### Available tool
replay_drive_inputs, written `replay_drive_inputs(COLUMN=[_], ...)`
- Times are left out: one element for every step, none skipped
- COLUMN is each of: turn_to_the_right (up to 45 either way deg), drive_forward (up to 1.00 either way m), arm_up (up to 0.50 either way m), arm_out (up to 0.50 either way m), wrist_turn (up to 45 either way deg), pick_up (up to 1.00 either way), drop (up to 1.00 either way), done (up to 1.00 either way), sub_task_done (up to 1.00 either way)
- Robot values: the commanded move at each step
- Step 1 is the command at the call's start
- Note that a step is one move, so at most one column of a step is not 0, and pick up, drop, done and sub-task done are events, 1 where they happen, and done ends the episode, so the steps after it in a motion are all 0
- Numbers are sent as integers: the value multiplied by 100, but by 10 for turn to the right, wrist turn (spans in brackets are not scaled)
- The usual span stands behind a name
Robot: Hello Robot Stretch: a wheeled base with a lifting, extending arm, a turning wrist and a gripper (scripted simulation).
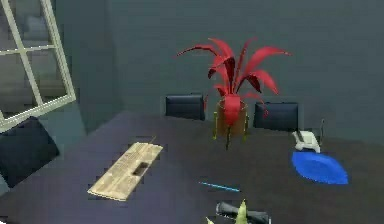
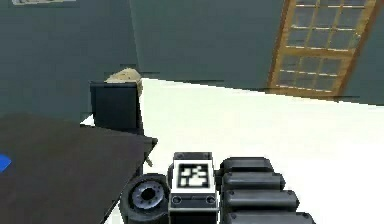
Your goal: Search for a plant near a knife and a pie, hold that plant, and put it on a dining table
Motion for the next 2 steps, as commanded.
replay_drive_inputs(turn_to_the_right=[330,-360], drive_forward=[0,0], arm_up=[0,0], arm_out=[0,0], wrist_turn=[0,0], pick_up=[0,0], drop=[0,0], done=[0,0], sub_task_done=[0,0])
